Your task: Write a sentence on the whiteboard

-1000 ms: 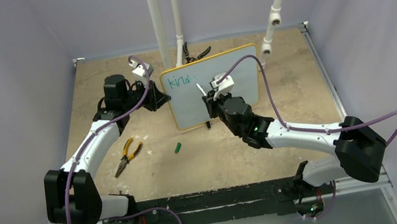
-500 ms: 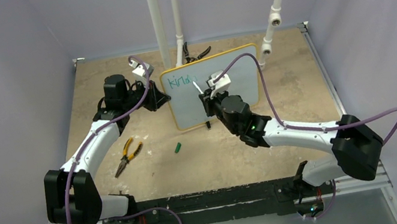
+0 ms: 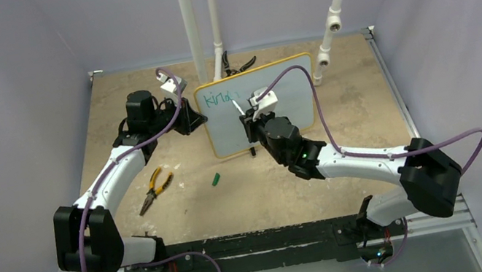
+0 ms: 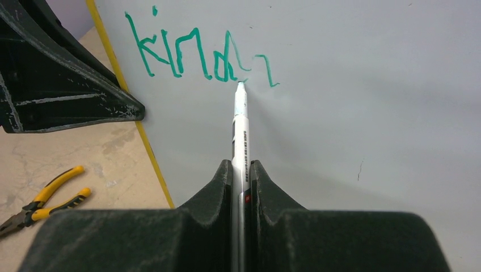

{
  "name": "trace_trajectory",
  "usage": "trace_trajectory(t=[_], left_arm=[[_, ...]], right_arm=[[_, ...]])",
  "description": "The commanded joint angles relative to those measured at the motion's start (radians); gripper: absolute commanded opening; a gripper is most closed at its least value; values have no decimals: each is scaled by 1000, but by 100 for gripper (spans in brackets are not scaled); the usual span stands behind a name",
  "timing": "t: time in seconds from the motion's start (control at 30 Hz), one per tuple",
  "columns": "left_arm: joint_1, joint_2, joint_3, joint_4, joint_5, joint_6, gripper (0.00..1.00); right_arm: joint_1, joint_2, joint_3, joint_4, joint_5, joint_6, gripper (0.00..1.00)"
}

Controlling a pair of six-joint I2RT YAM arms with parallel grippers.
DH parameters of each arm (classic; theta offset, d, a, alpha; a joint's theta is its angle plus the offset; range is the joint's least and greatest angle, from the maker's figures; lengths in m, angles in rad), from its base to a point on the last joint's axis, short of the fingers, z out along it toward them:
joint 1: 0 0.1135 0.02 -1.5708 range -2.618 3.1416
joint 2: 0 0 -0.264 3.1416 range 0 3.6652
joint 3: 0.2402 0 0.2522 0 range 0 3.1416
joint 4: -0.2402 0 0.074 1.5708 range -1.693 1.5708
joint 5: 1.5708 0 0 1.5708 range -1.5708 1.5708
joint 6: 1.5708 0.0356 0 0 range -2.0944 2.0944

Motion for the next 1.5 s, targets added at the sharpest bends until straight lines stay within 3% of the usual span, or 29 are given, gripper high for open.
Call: trace_trajectory(t=[0.0, 1.1, 1.47], left_arm=[[2, -9, 27, 41, -42, 24, 0], [2, -16, 27, 41, -38, 22, 0], [1, -21, 25, 41, -44, 22, 0]], right_arm=[[-9, 0, 54, 27, 75, 2, 0], [-10, -30, 48, 24, 136, -5, 0], [-10, -167, -42, 95, -63, -73, 0]])
